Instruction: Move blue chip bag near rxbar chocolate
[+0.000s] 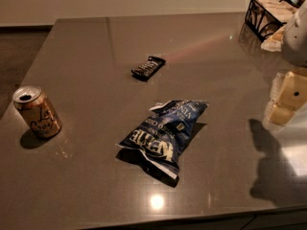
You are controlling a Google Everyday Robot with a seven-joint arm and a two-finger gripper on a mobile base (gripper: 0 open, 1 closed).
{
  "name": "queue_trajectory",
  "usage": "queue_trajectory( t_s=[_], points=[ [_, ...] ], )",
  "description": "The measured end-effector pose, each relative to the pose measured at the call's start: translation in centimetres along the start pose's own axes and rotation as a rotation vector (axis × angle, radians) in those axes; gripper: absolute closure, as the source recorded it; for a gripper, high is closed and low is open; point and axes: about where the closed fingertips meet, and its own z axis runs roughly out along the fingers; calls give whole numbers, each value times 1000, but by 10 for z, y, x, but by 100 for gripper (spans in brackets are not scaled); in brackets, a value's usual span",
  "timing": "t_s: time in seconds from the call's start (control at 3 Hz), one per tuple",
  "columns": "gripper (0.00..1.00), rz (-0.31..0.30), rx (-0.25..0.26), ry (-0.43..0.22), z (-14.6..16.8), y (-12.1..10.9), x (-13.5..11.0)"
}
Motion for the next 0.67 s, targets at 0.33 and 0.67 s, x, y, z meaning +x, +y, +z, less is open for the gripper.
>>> queue_trajectory(
  t_s=[0.33,0.67],
  points=[
    [0,0,0,0,0,0,0],
    [0,-41,-38,-31,3,5,-17]
  ],
)
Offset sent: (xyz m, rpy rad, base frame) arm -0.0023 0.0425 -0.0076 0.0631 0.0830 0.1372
